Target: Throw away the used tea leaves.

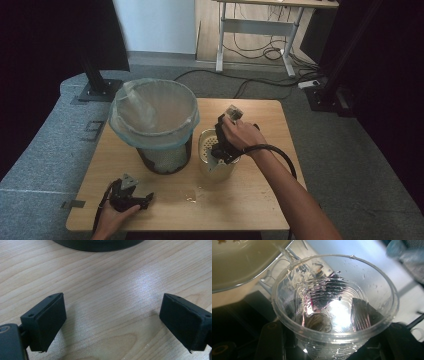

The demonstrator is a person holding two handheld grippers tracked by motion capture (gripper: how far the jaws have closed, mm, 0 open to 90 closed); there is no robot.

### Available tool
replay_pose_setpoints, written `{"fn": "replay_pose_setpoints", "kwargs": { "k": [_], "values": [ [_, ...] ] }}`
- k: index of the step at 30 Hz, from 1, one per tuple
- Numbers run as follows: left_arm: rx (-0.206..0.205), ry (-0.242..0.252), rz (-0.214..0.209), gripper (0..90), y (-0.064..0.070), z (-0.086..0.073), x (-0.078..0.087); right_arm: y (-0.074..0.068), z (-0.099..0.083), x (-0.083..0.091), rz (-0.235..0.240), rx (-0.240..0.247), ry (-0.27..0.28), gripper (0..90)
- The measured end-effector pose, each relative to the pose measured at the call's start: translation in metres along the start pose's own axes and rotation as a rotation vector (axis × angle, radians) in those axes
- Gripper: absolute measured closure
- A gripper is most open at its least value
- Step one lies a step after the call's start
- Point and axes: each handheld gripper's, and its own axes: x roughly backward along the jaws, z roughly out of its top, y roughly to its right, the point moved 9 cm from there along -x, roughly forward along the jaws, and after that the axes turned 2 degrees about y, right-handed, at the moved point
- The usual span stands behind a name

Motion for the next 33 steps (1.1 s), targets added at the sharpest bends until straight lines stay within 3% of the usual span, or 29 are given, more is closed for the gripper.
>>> {"fn": "replay_pose_setpoints", "kwargs": {
  "k": [6, 9, 12, 14, 17, 25, 31, 33],
  "values": [
    [0.000, 0.001, 0.001, 6.5, 0.000, 0.000, 0.000, 0.001, 0.008, 0.000, -0.034, 0.183, -0.019, 44.2],
    [0.000, 0.001, 0.001, 6.4, 0.000, 0.000, 0.000, 0.006, 0.008, 0.001, -0.071, 0.232, -0.033, 44.4],
    [-0.001, 0.000, 0.000, 6.4, 0.000, 0.000, 0.000, 0.013, 0.003, 0.000, -0.079, 0.213, -0.049, 44.4],
    [-0.001, 0.000, 0.000, 6.4, 0.000, 0.000, 0.000, 0.014, -0.001, 0.000, -0.076, 0.226, -0.062, 44.4],
    [-0.001, 0.000, 0.000, 6.4, 0.000, 0.000, 0.000, 0.014, -0.001, 0.003, -0.081, 0.193, -0.055, 44.6],
    [-0.001, 0.000, 0.000, 6.4, 0.000, 0.000, 0.000, 0.008, -0.003, 0.003, -0.064, 0.012, -0.031, 45.2],
    [-0.001, 0.000, 0.000, 6.4, 0.000, 0.000, 0.000, 0.003, -0.007, 0.002, -0.061, 0.005, -0.042, 45.3],
    [-0.001, 0.000, -0.001, 6.2, 0.000, 0.000, 0.000, 0.011, -0.015, 0.000, -0.091, 0.004, -0.083, 45.5]
  ]
}}
